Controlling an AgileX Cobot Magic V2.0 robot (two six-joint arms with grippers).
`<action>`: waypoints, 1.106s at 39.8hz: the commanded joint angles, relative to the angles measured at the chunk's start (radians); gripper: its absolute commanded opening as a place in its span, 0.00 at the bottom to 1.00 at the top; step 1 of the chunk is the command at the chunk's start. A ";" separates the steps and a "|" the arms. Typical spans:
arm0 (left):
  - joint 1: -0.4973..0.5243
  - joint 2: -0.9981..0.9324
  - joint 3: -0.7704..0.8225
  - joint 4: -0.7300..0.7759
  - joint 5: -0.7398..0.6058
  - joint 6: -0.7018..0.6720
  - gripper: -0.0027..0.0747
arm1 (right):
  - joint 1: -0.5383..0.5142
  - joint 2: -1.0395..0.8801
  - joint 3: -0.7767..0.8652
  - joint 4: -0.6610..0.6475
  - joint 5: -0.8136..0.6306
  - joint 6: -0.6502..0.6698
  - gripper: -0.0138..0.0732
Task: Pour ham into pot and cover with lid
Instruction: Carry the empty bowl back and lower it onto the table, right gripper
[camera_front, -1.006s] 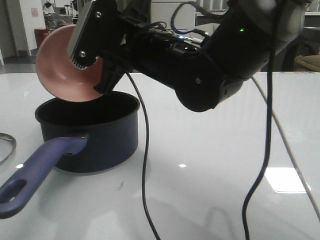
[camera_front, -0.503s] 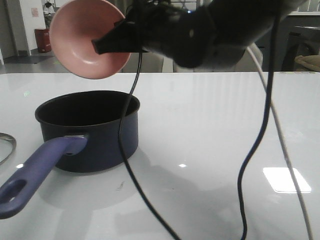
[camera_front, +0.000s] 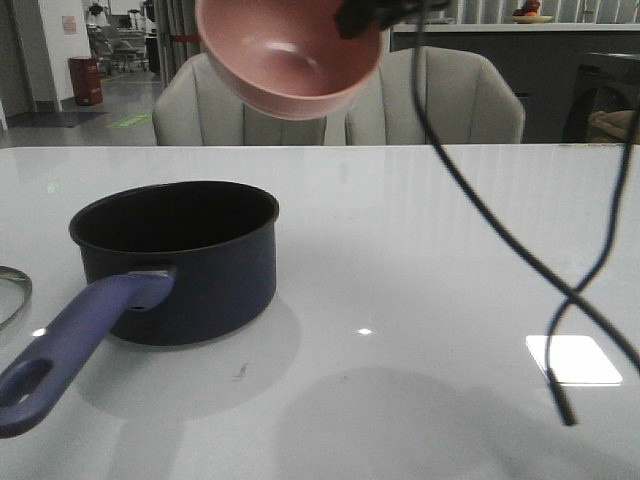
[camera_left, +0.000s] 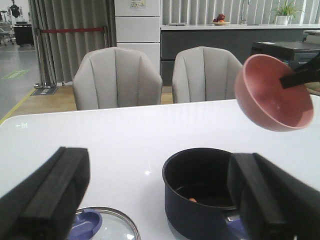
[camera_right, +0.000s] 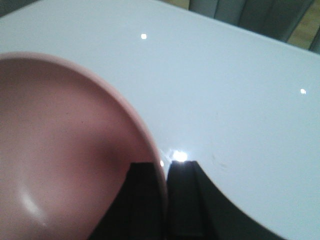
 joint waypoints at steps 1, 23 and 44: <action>-0.005 0.012 -0.025 0.001 -0.076 -0.003 0.82 | -0.083 -0.060 -0.035 -0.061 0.126 0.007 0.31; -0.005 0.012 -0.025 0.001 -0.076 -0.003 0.82 | -0.341 0.072 -0.035 -0.066 0.509 0.104 0.31; -0.005 0.012 -0.025 0.001 -0.076 -0.003 0.82 | -0.342 0.219 -0.040 -0.078 0.460 0.103 0.57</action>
